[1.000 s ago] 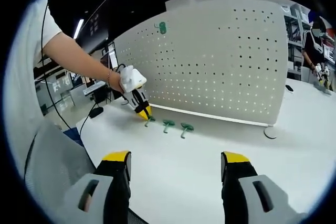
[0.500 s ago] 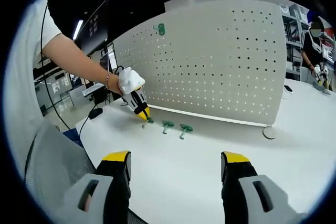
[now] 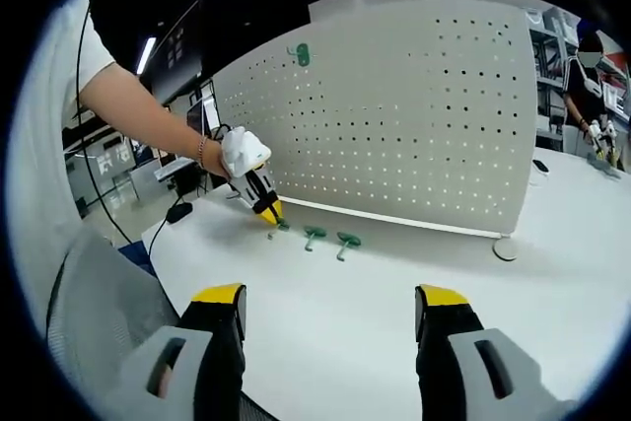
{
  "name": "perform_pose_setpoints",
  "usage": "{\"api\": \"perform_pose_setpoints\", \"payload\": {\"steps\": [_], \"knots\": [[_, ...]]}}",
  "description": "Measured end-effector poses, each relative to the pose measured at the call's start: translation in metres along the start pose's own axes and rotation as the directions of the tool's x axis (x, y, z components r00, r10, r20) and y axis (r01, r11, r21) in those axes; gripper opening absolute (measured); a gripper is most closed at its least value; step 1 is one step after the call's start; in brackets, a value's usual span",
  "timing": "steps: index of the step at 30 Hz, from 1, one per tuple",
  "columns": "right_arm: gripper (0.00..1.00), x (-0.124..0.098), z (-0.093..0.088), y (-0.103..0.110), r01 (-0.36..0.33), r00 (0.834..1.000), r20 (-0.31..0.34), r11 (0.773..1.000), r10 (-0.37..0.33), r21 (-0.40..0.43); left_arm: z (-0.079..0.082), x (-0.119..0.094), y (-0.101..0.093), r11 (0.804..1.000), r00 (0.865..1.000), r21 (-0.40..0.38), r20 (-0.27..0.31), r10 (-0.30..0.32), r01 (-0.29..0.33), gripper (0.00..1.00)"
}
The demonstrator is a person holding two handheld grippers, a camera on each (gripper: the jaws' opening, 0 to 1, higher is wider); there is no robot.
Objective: Insert the hook assembly into the mounting plate slot until the hook locks in place.
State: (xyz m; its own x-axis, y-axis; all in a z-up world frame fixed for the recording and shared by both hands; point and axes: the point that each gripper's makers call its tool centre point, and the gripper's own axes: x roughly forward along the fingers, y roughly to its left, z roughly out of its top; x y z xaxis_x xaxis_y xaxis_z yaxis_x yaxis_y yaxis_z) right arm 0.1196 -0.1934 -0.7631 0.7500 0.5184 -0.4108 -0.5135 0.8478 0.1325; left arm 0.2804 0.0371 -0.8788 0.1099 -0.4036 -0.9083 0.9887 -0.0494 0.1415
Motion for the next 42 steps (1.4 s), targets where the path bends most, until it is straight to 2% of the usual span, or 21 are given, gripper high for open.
{"api": "perform_pose_setpoints", "payload": {"steps": [13, 16, 21, 32, 35, 42], "knots": [[0.67, 0.001, 0.001, 0.001, 0.000, 1.000, 0.003, 1.000, 0.000, 0.003, 0.014, -0.013, 0.008, 0.997, 0.993, -0.046, 0.099, 0.064, -0.060, 0.03], [0.67, 0.002, 0.001, 0.001, -0.002, 1.000, 0.007, 1.000, 0.002, 0.002, 0.021, -0.019, 0.012, 0.994, 0.987, -0.076, 0.136, 0.090, -0.080, 0.03], [0.67, 0.002, 0.004, 0.002, -0.005, 1.000, 0.013, 1.000, 0.005, 0.000, 0.022, -0.025, 0.016, 0.988, 0.979, -0.116, 0.161, 0.124, -0.106, 0.03], [0.67, 0.004, 0.008, 0.004, -0.010, 1.000, 0.013, 1.000, 0.010, -0.009, 0.027, -0.040, 0.020, 0.965, 0.954, -0.216, 0.224, 0.199, -0.151, 0.03], [0.67, 0.004, 0.009, 0.003, -0.009, 1.000, 0.016, 1.000, 0.009, -0.008, 0.032, -0.046, 0.021, 0.955, 0.935, -0.241, 0.265, 0.235, -0.172, 0.02], [0.68, 0.004, 0.010, 0.004, -0.010, 1.000, 0.019, 1.000, 0.010, -0.013, 0.039, -0.057, 0.020, 0.938, 0.915, -0.288, 0.293, 0.277, -0.191, 0.02]]}}
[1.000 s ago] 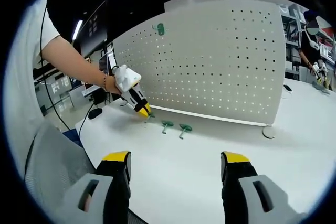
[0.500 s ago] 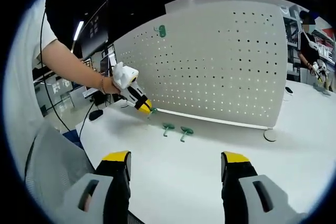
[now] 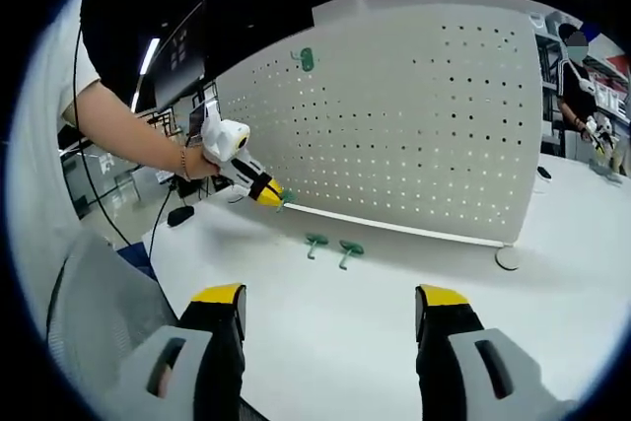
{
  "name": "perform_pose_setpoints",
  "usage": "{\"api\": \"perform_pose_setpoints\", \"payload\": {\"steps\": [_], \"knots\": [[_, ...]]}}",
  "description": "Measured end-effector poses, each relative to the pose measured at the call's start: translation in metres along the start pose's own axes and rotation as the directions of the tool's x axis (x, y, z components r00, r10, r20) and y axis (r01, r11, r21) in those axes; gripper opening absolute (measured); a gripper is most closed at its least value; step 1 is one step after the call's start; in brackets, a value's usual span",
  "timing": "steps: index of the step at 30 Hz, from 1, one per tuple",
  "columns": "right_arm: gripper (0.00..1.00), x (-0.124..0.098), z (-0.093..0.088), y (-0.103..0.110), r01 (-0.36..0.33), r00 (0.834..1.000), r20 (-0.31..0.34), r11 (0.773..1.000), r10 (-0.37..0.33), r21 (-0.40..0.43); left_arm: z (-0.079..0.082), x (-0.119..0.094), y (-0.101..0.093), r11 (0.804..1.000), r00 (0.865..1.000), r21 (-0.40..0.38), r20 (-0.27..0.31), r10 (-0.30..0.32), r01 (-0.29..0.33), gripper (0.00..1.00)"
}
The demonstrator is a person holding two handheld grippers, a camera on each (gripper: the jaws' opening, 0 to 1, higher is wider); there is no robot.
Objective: Insert the hook assembly into the mounting plate slot until the hook locks in place.
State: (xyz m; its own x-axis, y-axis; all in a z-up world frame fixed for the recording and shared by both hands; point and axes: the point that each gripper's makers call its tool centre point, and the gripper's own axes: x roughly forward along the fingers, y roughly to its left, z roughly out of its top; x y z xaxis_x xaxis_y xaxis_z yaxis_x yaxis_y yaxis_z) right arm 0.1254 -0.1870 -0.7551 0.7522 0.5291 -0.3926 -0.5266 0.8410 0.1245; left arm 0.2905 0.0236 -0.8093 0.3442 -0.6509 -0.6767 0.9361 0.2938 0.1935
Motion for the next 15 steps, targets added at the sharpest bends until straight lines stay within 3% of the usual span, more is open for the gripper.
{"api": "perform_pose_setpoints", "payload": {"steps": [15], "knots": [[0.68, 0.001, 0.005, 0.003, -0.003, 1.000, 0.015, 1.000, 0.003, -0.010, 0.026, -0.017, 0.001, 0.996, 0.993, -0.056, 0.101, 0.069, -0.063, 0.02]]}}
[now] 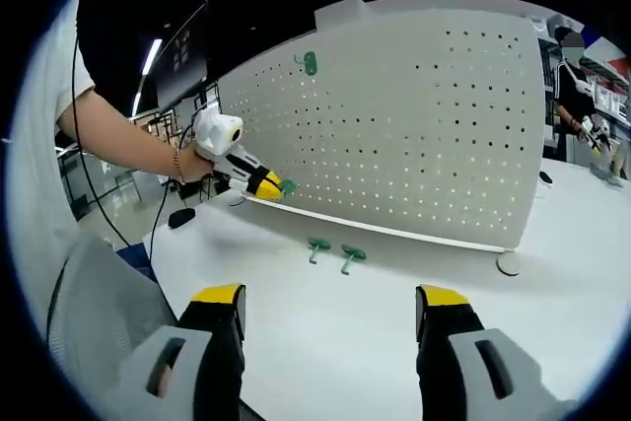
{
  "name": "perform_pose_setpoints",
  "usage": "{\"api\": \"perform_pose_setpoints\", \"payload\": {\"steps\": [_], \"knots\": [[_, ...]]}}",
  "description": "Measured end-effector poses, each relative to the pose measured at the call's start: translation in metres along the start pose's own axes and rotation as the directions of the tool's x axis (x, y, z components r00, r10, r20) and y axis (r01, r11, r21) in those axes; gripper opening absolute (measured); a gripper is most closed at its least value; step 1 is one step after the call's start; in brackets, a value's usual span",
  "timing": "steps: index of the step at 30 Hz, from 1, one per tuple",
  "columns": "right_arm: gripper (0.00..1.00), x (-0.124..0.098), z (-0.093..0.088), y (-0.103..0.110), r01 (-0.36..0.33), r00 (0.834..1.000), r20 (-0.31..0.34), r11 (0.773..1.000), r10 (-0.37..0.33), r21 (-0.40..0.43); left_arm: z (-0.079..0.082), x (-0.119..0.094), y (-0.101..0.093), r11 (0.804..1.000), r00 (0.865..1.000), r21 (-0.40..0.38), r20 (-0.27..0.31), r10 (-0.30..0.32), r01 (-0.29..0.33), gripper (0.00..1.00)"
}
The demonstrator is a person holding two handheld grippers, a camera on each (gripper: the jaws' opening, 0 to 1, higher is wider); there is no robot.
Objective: Insert the hook assembly into the mounting plate slot until the hook locks in place.
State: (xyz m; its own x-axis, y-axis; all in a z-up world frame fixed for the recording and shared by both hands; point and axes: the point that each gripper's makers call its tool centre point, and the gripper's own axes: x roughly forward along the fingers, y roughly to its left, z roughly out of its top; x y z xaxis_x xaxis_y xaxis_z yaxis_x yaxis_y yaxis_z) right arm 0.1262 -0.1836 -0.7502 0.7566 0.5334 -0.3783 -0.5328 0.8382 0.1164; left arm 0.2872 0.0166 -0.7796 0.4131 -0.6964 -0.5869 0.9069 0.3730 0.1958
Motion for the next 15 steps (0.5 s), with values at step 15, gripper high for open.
{"api": "perform_pose_setpoints", "payload": {"steps": [15], "knots": [[0.68, 0.000, 0.006, 0.004, -0.005, 1.000, 0.022, 1.000, 0.005, -0.001, 0.016, -0.021, -0.001, 0.993, 0.992, -0.080, 0.089, 0.090, -0.083, 0.02]]}}
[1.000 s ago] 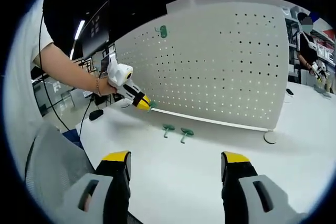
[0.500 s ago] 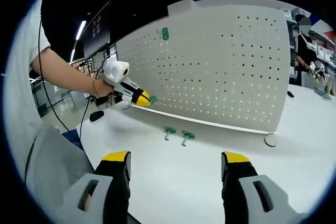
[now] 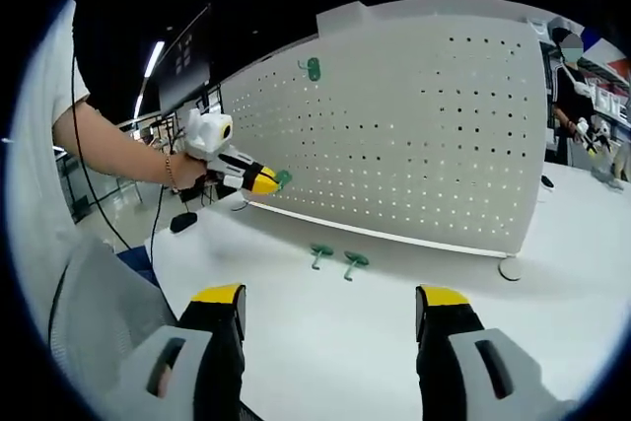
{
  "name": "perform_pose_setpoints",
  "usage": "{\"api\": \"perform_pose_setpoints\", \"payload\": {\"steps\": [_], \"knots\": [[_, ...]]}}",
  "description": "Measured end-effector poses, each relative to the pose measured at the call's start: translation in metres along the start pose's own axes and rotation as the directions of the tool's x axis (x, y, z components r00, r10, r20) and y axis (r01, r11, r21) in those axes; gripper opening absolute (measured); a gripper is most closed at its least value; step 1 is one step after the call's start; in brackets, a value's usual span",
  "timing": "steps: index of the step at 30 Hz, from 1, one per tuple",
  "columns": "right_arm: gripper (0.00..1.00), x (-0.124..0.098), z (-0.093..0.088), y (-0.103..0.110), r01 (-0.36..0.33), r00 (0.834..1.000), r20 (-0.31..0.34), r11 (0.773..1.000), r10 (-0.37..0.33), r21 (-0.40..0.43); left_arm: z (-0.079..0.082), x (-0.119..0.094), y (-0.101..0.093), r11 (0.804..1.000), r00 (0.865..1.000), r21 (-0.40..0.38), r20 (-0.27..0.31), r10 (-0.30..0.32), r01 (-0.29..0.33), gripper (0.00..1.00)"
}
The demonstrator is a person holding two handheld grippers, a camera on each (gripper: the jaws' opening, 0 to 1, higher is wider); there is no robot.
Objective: Insert the hook assembly into the mounting plate slot until the hook locks in place.
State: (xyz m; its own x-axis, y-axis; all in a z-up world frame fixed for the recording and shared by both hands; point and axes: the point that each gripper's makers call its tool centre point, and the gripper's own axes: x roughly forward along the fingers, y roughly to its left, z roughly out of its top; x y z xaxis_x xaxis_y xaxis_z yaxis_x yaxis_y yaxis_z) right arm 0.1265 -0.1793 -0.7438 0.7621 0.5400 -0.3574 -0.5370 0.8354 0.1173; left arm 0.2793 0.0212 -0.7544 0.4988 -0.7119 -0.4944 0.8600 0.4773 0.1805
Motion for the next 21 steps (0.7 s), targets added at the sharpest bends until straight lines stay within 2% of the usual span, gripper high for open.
{"api": "perform_pose_setpoints", "payload": {"steps": [8, 10, 21], "knots": [[0.68, -0.001, 0.002, 0.001, -0.002, 1.000, 0.009, 1.000, 0.002, 0.000, 0.006, -0.009, -0.004, 0.999, 0.999, -0.044, 0.037, 0.029, -0.028, 0.02], [0.68, -0.001, 0.003, 0.002, -0.003, 1.000, 0.011, 1.000, 0.003, -0.001, 0.013, -0.013, -0.005, 0.997, 0.997, -0.066, 0.071, 0.038, -0.034, 0.02], [0.68, 0.001, 0.004, 0.007, -0.010, 1.000, 0.022, 1.000, 0.010, 0.004, 0.030, -0.035, -0.009, 0.990, 0.985, -0.113, 0.146, 0.096, -0.080, 0.02]]}}
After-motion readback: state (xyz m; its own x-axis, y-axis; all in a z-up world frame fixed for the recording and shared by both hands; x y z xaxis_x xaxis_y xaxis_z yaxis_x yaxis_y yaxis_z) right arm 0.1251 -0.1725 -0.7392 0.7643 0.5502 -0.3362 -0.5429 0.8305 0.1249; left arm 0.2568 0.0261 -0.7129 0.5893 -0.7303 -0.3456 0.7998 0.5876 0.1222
